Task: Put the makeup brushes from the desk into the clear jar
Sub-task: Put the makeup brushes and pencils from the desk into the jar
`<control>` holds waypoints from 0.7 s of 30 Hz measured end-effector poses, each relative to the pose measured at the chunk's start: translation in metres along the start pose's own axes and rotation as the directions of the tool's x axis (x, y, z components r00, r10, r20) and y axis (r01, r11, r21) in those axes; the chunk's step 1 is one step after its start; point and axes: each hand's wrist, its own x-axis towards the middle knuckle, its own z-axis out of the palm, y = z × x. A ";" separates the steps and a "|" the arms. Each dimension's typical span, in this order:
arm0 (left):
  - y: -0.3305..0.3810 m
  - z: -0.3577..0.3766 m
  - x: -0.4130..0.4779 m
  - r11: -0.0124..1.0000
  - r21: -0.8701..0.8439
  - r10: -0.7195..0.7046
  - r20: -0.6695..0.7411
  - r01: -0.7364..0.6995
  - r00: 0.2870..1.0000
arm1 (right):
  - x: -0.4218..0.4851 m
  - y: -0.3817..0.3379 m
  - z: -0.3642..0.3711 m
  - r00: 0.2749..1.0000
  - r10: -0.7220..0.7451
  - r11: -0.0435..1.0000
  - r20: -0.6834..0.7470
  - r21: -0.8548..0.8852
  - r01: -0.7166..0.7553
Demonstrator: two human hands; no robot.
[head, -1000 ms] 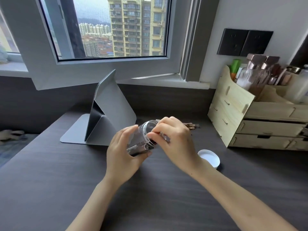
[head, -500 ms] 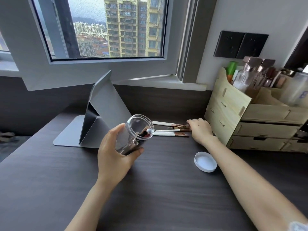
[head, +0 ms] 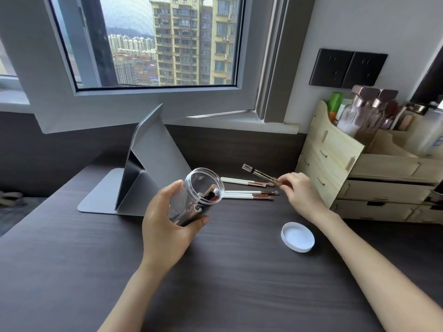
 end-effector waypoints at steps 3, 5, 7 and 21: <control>0.000 0.001 -0.001 0.999 0.030 0.011 -0.001 -0.011 1.000 | -0.025 -0.030 -0.036 0.985 -0.120 0.986 -0.126 0.105 0.133; 0.001 0.001 -0.002 0.998 0.044 0.039 0.007 -0.039 0.999 | -0.039 -0.053 -0.060 0.956 -0.217 0.967 -0.196 0.092 0.239; 0.002 0.001 -0.002 0.996 0.047 0.074 0.022 -0.075 0.997 | -0.049 -0.076 -0.077 0.913 -0.341 0.937 -0.225 0.002 0.350; 0.005 0.003 -0.007 0.951 0.147 0.244 0.183 -0.272 0.952 | -0.052 -0.136 -0.027 0.802 -0.562 0.823 -0.201 -0.046 0.566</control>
